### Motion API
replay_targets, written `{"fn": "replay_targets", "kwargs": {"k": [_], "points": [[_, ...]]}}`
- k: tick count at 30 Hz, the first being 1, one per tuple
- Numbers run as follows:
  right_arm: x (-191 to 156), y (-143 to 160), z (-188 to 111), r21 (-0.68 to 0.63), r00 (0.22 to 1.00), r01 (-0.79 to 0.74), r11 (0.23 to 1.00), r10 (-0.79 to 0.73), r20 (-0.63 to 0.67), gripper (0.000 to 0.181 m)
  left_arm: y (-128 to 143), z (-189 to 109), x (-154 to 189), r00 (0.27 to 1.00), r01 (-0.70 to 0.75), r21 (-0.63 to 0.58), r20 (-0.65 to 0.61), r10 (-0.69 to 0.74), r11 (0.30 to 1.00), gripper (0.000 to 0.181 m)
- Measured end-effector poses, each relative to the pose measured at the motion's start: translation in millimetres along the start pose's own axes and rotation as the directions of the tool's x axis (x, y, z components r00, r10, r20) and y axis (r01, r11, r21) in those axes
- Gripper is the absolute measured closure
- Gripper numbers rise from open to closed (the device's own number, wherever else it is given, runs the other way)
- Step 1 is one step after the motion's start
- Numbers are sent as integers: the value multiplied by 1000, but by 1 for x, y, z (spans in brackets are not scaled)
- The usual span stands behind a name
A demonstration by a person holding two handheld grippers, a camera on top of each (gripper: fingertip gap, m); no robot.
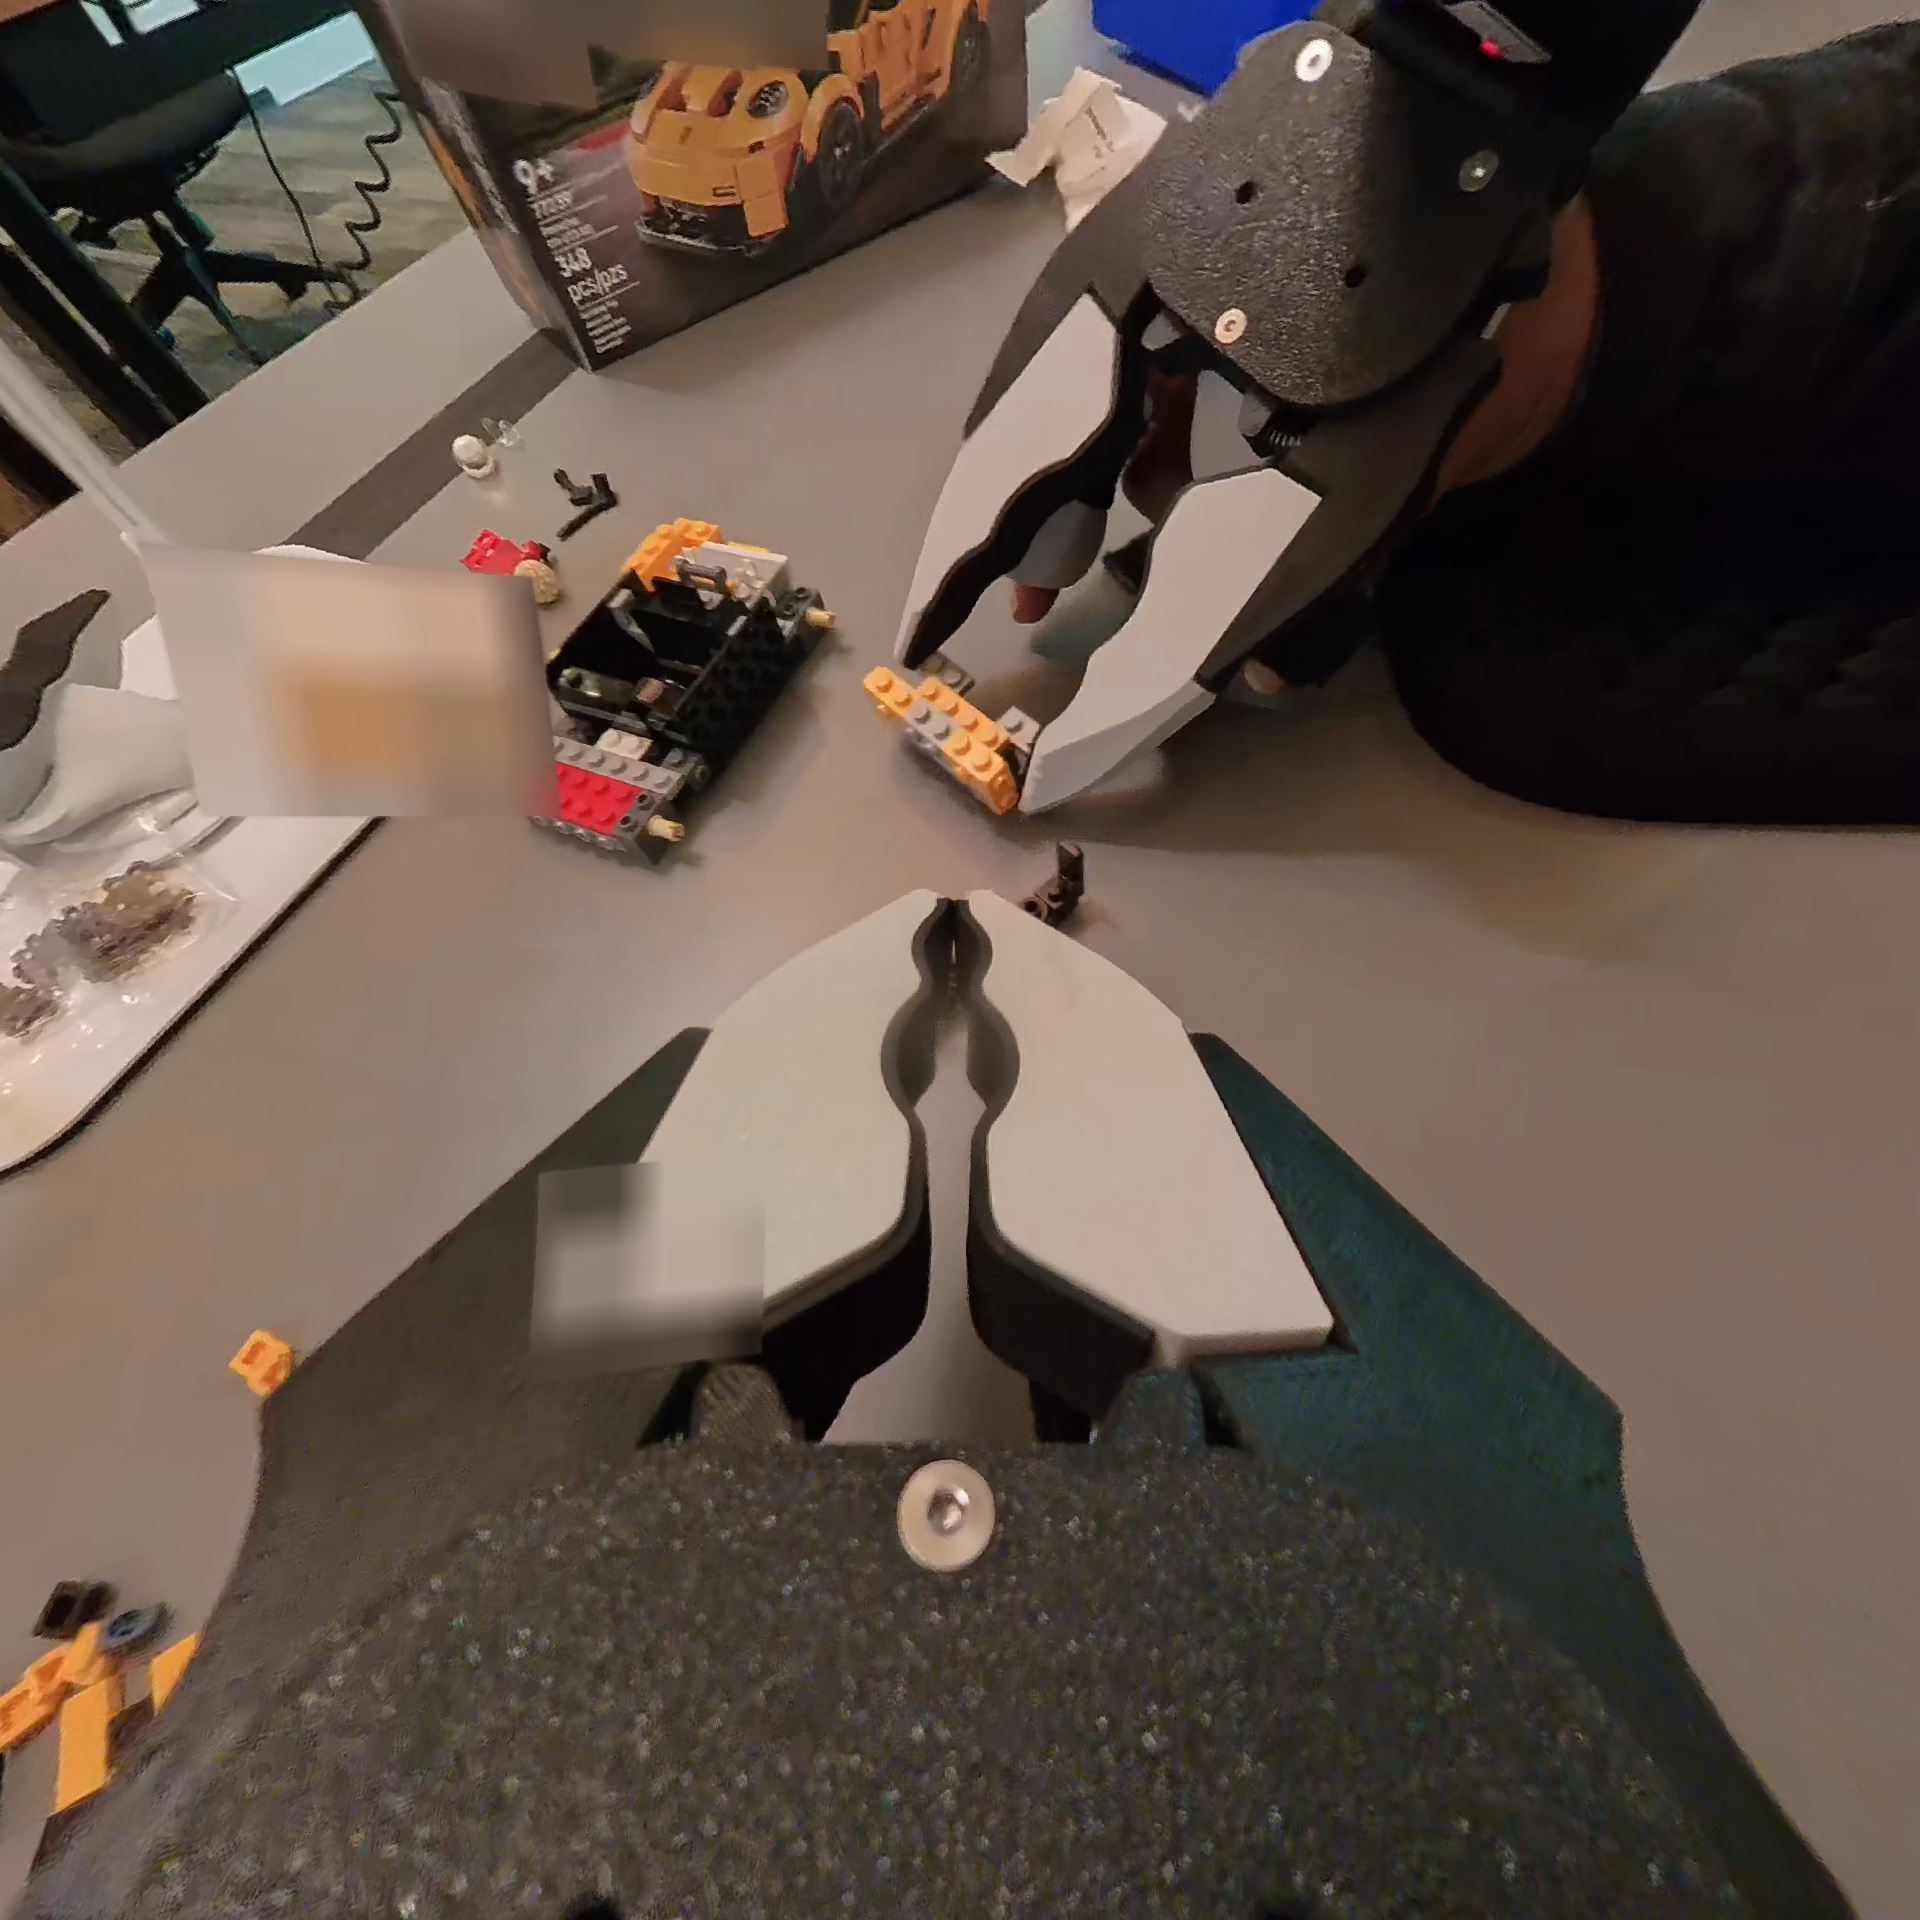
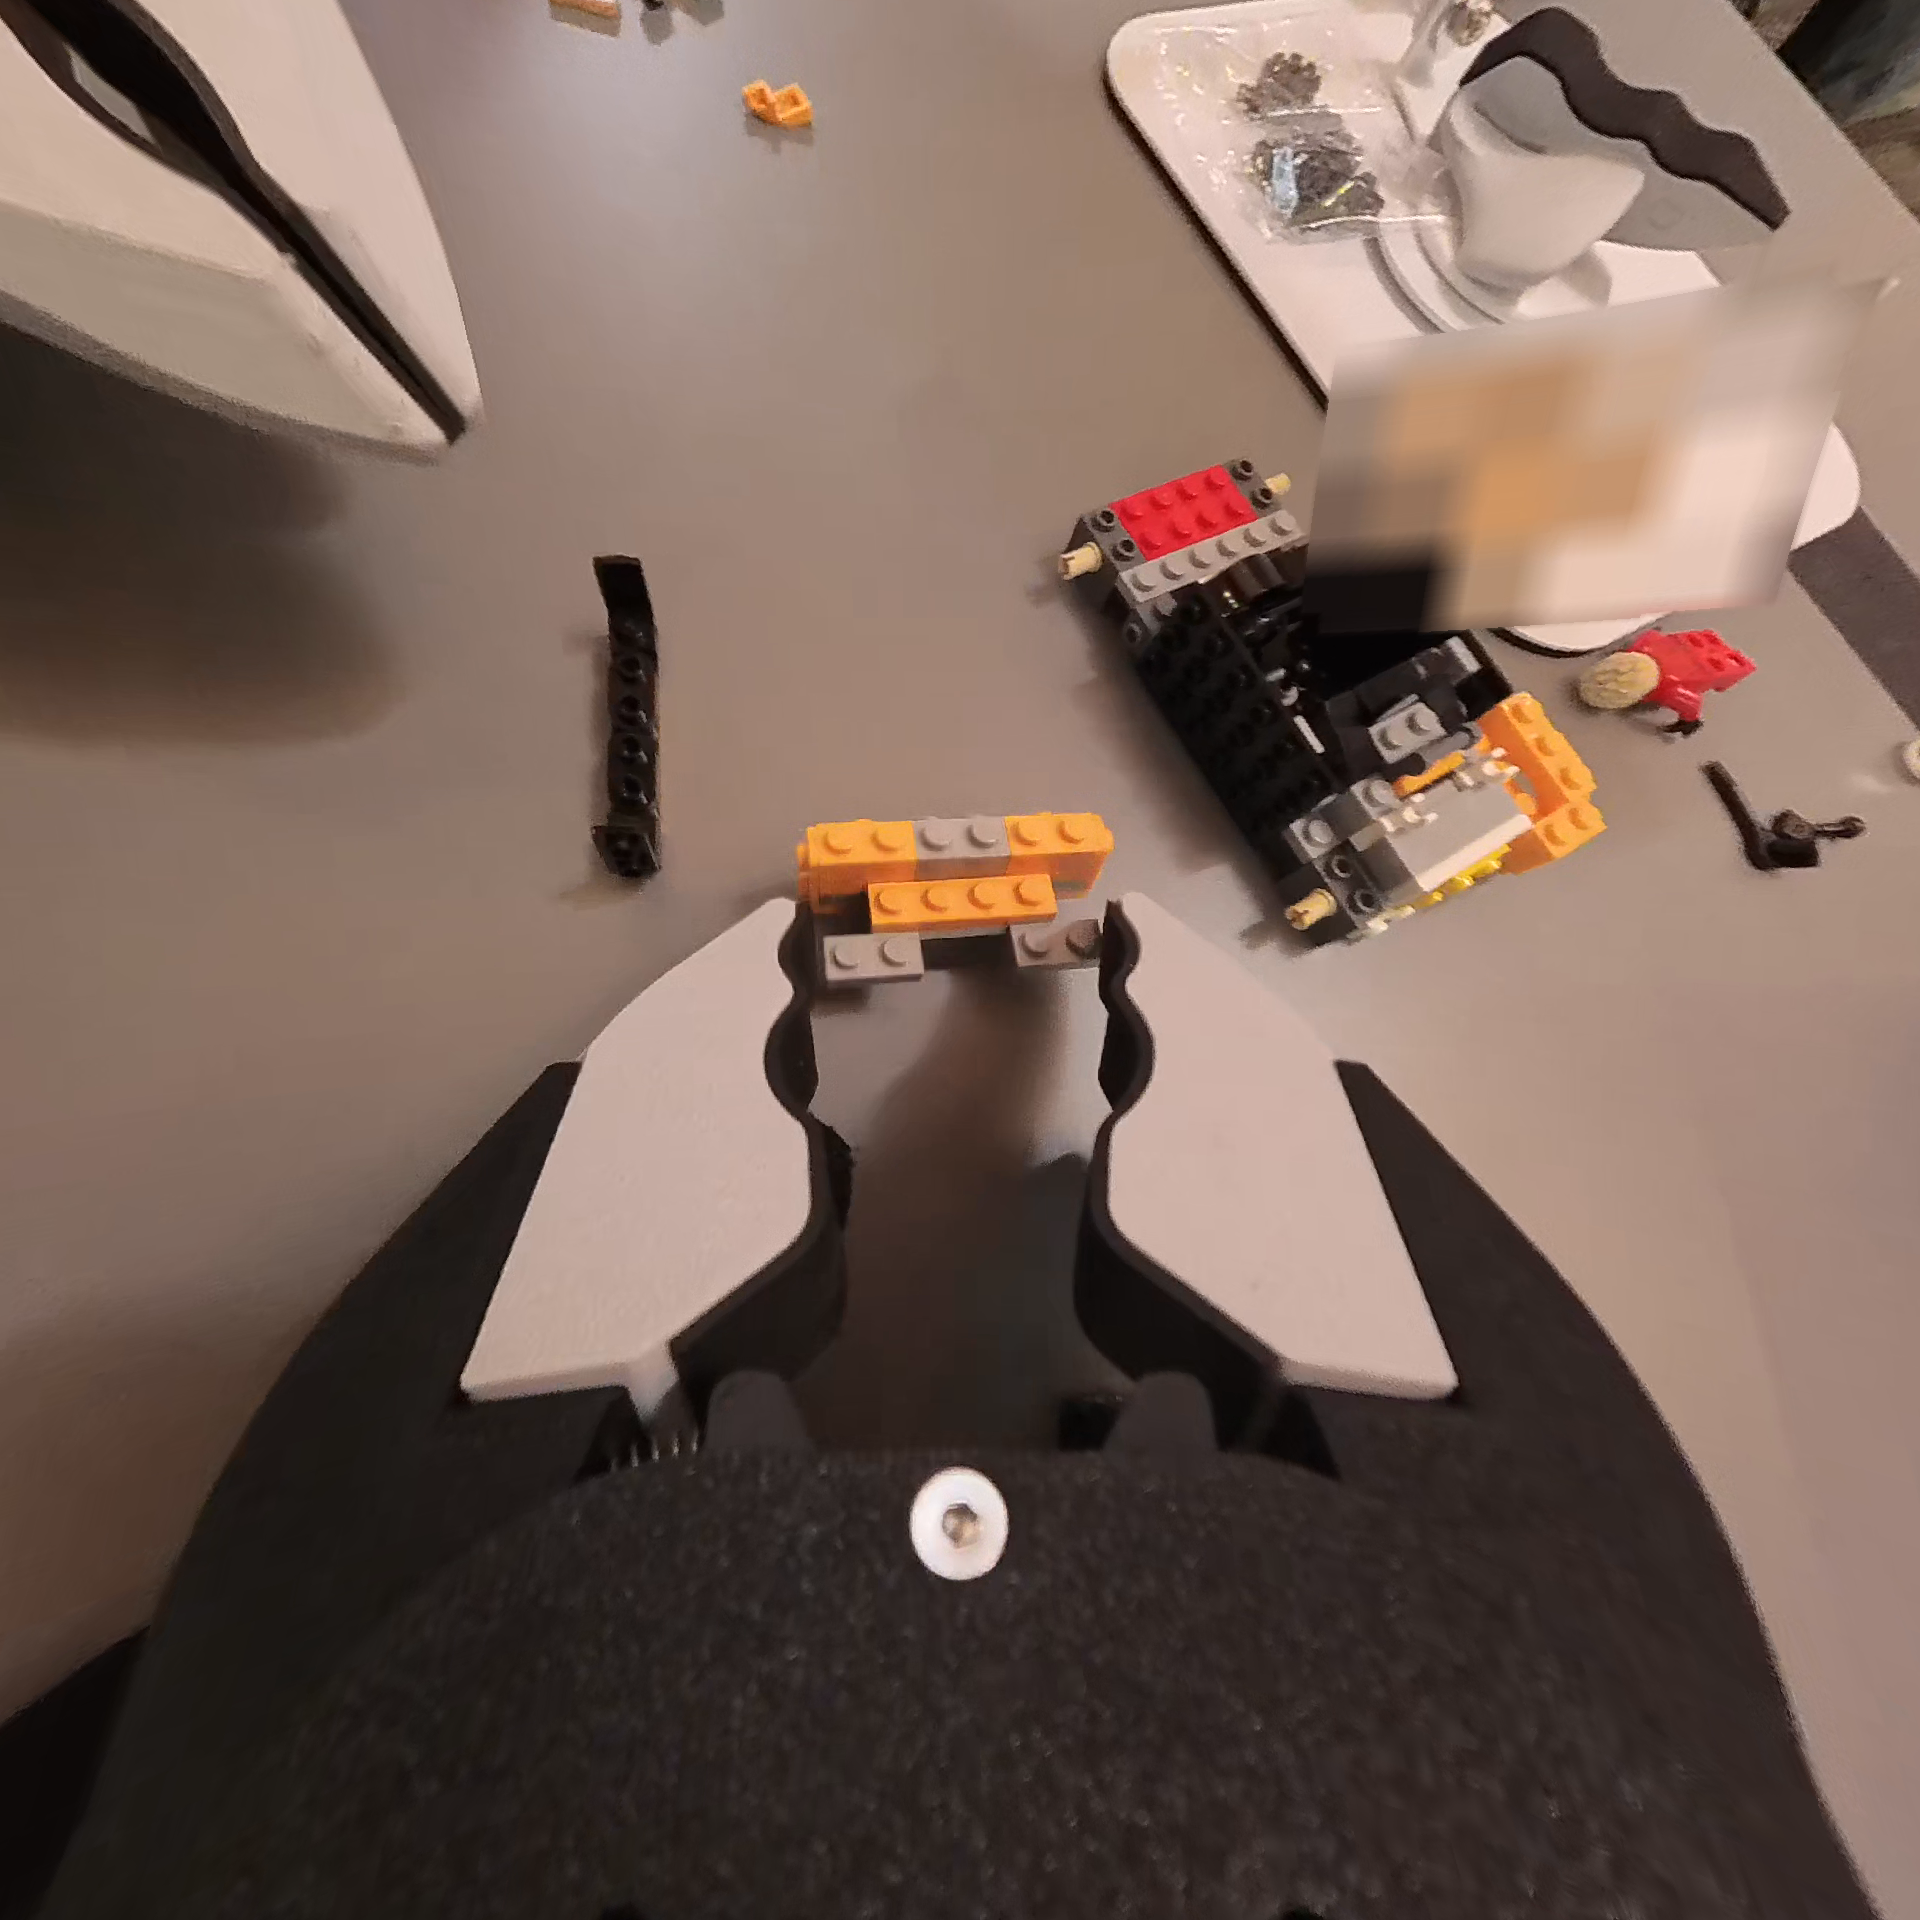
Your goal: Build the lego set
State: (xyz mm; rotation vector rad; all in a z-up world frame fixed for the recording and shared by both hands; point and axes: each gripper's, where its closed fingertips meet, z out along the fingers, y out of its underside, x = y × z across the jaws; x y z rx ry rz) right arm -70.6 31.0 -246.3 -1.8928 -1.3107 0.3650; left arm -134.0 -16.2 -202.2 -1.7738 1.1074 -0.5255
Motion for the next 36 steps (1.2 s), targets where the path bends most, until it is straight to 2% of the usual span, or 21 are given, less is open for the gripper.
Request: {"fn": "replay_targets", "kwargs": {"k": [4,6,9,12,16,18,21,24,31,36], "points": [[4,2,-3,9,1000,-22,1000,22,-4,128,-6,-6,-13,997,71,56,27,-73,996,181],[6,-4,-7,46,999,-36,998,37,-7,121,-10,-9,-20,992,120,96,34,-123,988,181],[10,-17,-16,131,997,-78,988,80,-3,114,-15,-15,-29,983,169,155,52,-179,973,181],[24,-38,-31,274,991,-96,957,117,-60,112,-18,-19,-38,975,190,197,80,-208,962,181],[52,-61,-65,476,958,-79,876,200,-207,129,-20,-24,-51,964,190,242,138,-228,952,181],[63,-66,-80,537,933,-58,841,238,-271,143,-20,-25,-56,959,186,254,162,-231,949,181],[73,-66,-93,566,900,-17,824,259,-350,170,-20,-28,-61,955,173,264,192,-227,949,181],[76,-66,-95,561,884,8,828,256,-391,181,-20,-30,-66,950,157,273,220,-220,949,181],[79,-66,-99,569,866,8,822,279,-415,181,-22,-33,-71,944,135,288,253,-212,948,181],[88,-65,-104,583,823,3,813,329,-463,181,-29,-39,-75,933,101,326,298,-204,940,181]]}}
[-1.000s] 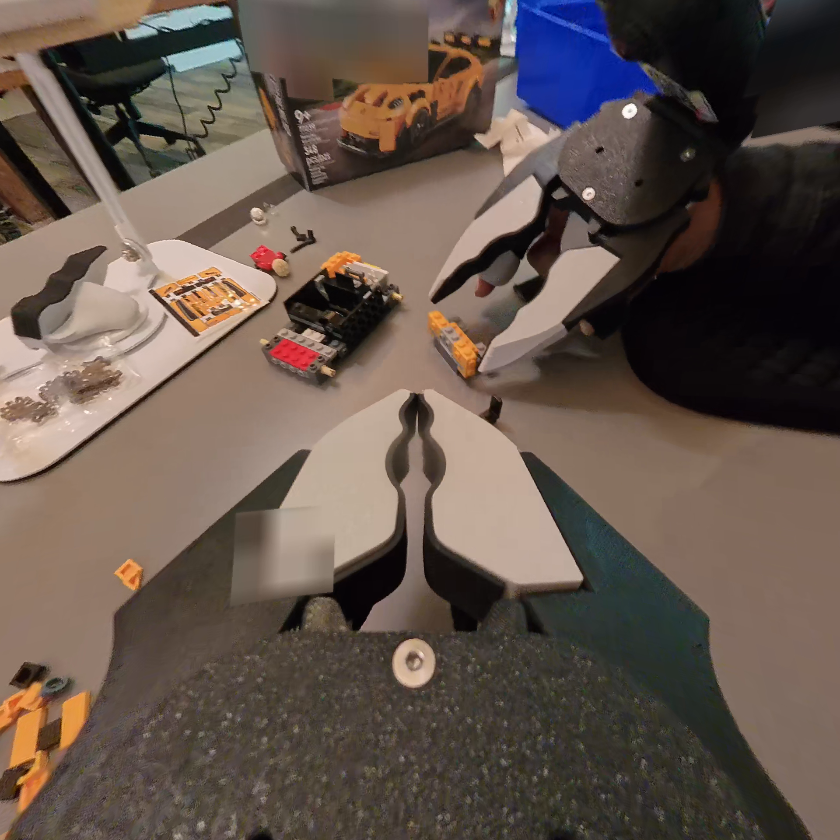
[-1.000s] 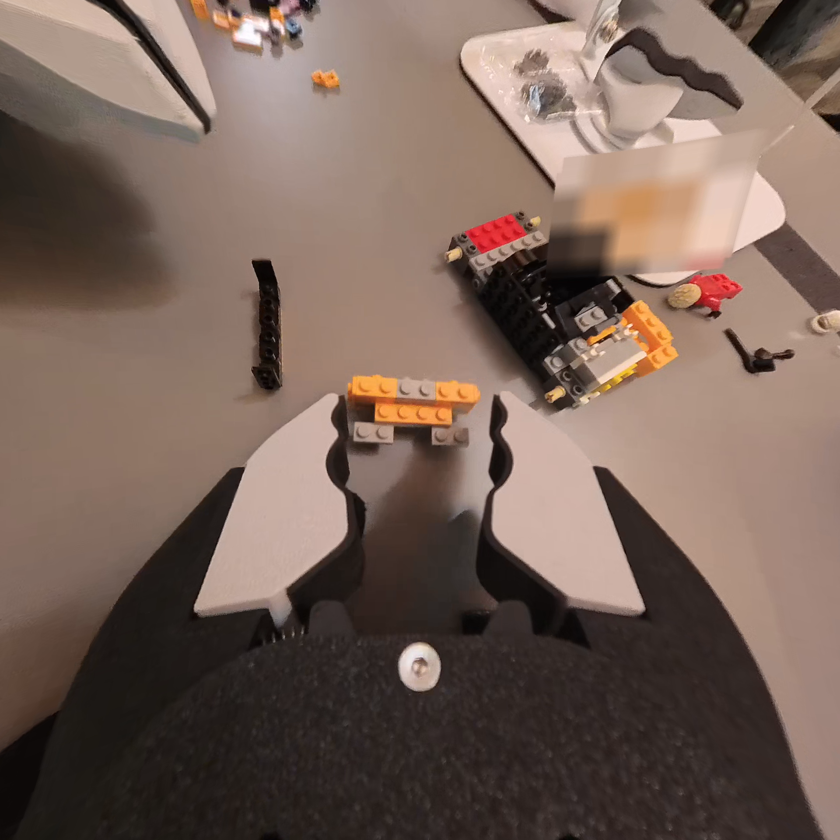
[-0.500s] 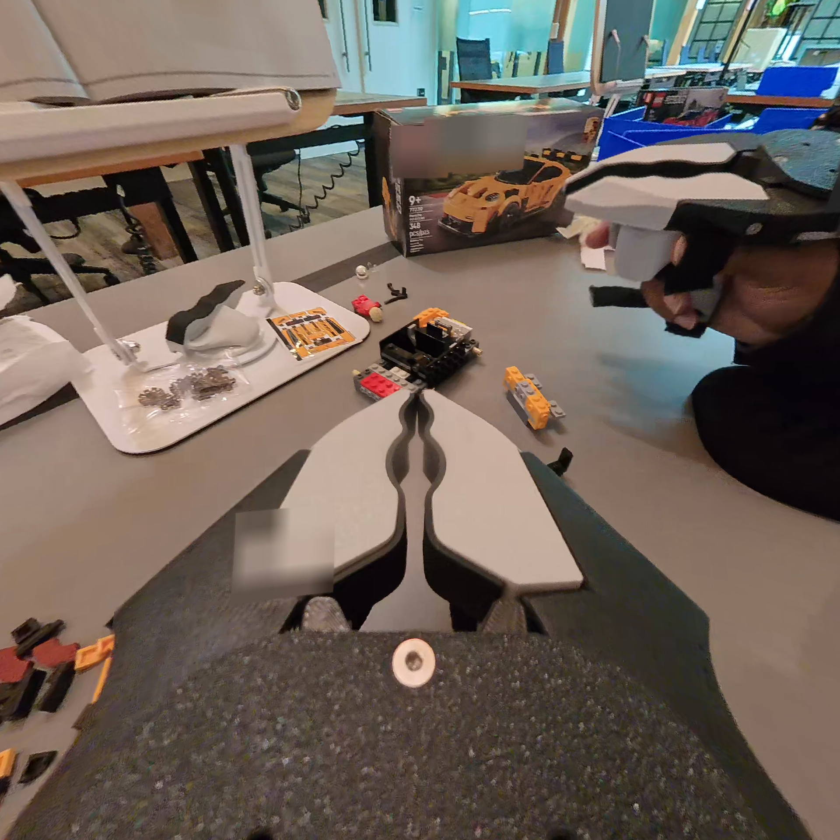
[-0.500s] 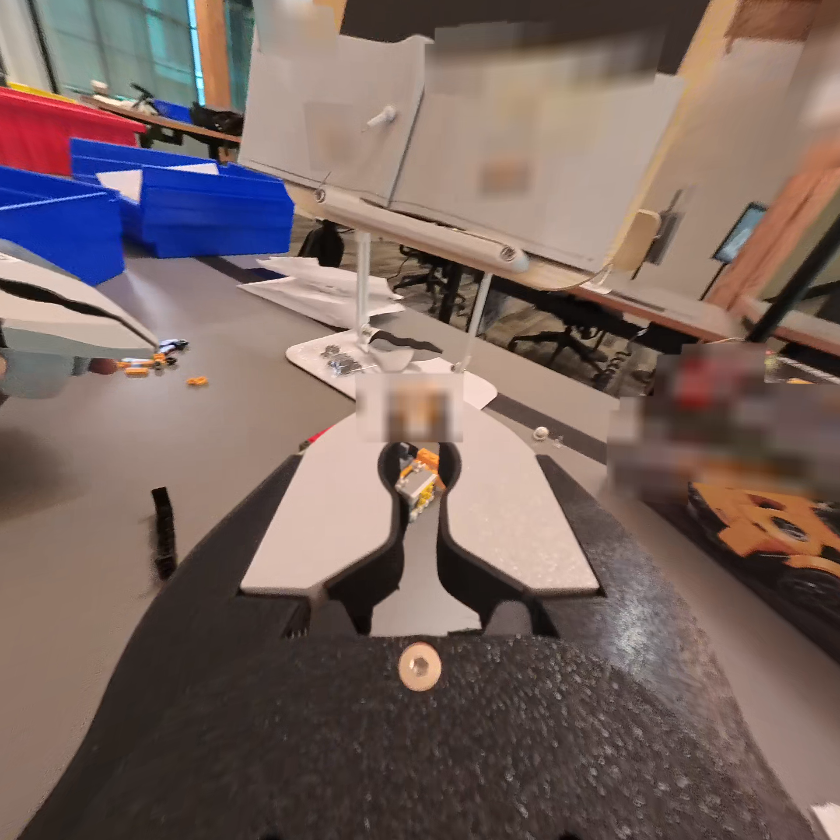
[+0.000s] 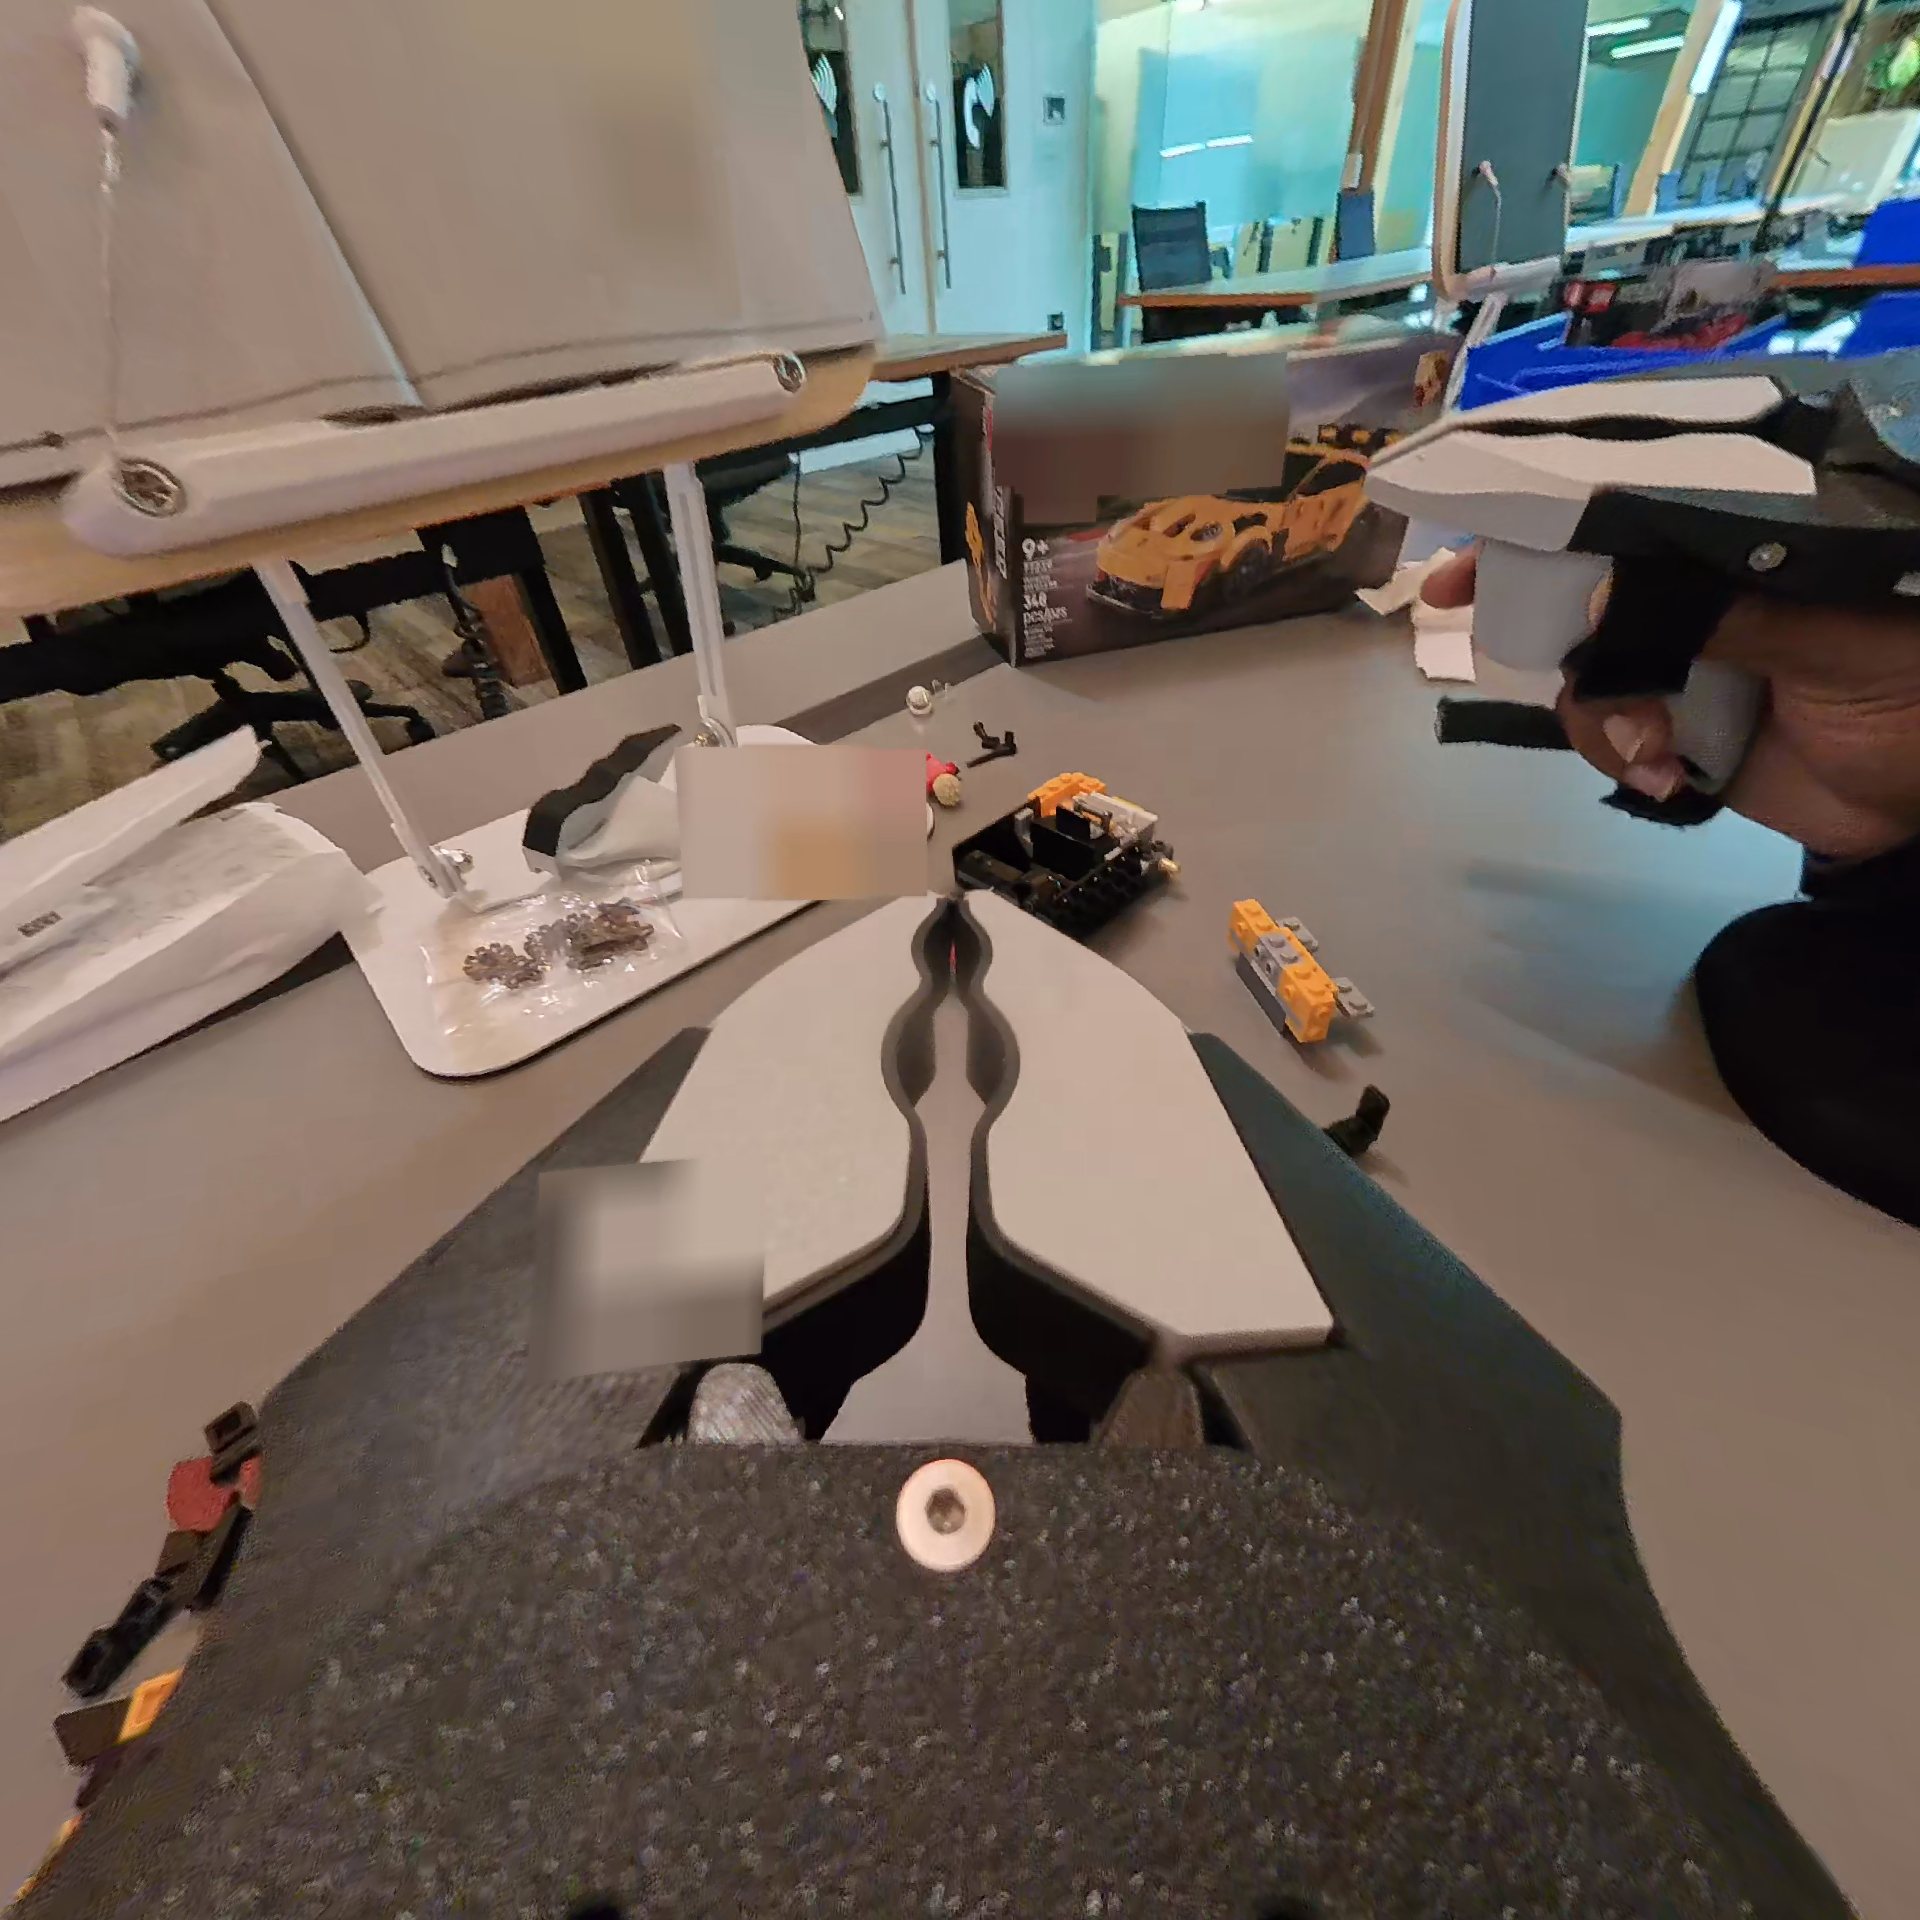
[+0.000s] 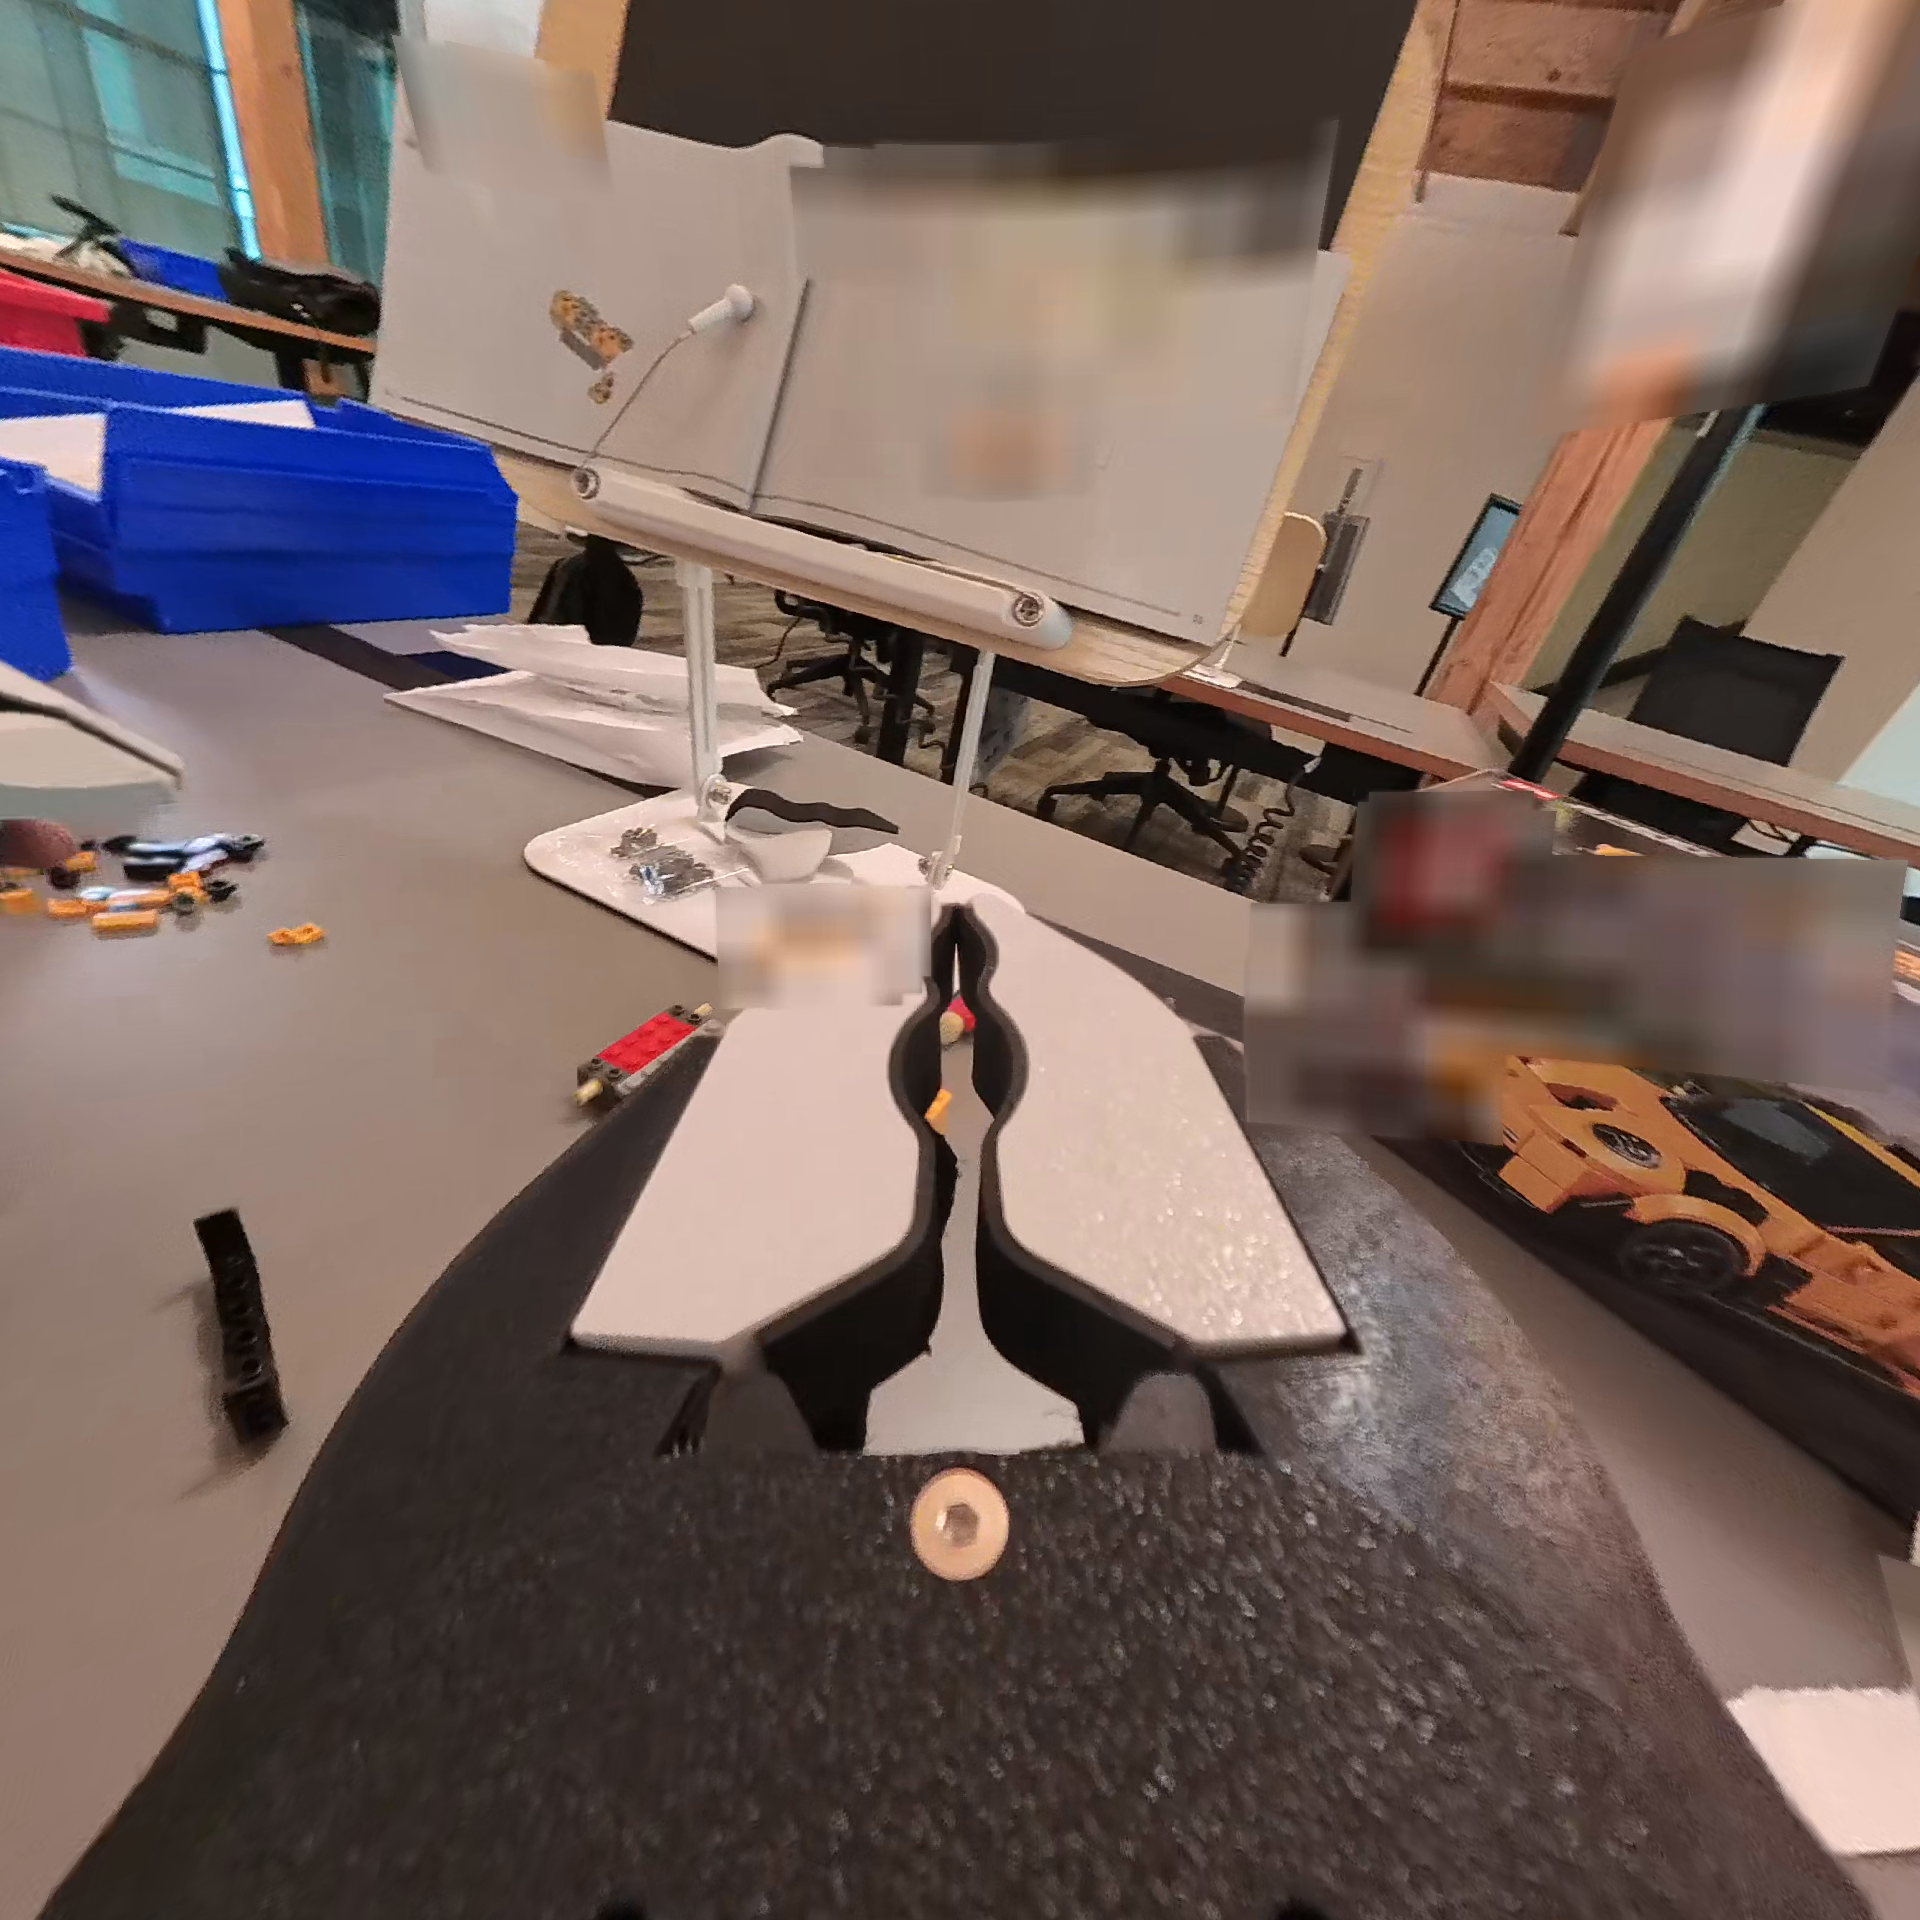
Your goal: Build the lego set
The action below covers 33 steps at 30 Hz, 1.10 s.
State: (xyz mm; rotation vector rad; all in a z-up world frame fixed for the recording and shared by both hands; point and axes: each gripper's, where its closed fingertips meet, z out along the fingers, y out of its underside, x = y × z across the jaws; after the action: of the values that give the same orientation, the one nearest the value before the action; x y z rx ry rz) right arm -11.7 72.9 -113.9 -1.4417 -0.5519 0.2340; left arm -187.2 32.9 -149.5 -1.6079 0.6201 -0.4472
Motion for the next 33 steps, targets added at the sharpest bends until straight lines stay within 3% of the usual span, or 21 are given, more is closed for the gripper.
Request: {"fn": "replay_targets", "kwargs": {"k": [3,7,13,16,24,33], "points": [[4,-11,7,13,999,-9,1000,10,-43,181,-15,1,-8,999,-11,62,52,8,998,181],[1,-55,29,75,998,46,996,-43,-45,181,-62,5,-27,990,-63,156,137,42,986,181],[12,-117,93,124,996,65,990,-56,-70,181,-145,26,-62,976,-18,292,212,-46,956,181],[19,-129,124,134,995,52,990,-39,-95,181,-165,38,-77,967,0,333,240,-85,943,181],[22,-95,188,69,999,-3,998,7,-49,181,-113,49,-99,958,-20,237,282,-49,971,181],[10,-73,193,57,999,15,998,-17,42,181,-81,65,-104,960,-2,181,275,-49,983,181]]}}
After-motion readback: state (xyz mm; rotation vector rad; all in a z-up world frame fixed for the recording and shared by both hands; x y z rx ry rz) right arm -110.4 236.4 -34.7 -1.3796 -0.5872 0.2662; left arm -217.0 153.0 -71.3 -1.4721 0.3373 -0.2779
